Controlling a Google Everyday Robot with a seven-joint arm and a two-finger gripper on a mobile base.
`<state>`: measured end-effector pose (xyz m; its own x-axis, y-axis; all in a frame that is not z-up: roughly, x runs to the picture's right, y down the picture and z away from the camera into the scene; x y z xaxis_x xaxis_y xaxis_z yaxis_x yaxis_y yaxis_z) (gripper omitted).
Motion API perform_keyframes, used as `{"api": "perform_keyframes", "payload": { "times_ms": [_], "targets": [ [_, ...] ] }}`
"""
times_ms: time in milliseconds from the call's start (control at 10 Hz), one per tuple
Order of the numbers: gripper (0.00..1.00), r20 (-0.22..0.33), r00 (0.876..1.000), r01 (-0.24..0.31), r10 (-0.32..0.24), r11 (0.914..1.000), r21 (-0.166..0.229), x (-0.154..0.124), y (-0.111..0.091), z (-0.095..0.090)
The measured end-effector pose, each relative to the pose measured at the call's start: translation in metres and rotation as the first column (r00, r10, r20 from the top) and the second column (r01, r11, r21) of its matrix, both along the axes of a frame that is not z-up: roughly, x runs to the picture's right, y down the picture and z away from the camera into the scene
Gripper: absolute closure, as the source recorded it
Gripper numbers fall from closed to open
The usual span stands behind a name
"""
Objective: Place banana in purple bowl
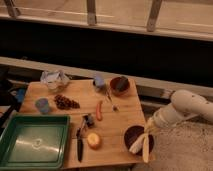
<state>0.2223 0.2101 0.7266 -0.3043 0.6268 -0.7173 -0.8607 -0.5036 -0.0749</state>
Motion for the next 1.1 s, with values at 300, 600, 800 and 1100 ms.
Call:
{"api": "perform_keyframes", "payload": {
  "times_ms": [300,600,800,1100],
  "targets": [
    [0.48,0.053,0.998,0.02,-0.02,0.9998,-0.004,-0.019,-0.009,0.021],
    [0.22,0.071,0.996,0.05,-0.05,0.9988,0.0,-0.025,-0.011,0.025],
    [0.2,0.063,0.997,0.044,-0.046,0.9987,0.025,-0.024,-0.015,0.023],
    [0.2,0.047,0.999,0.013,-0.016,0.998,0.062,-0.019,-0.02,0.022]
  ]
}}
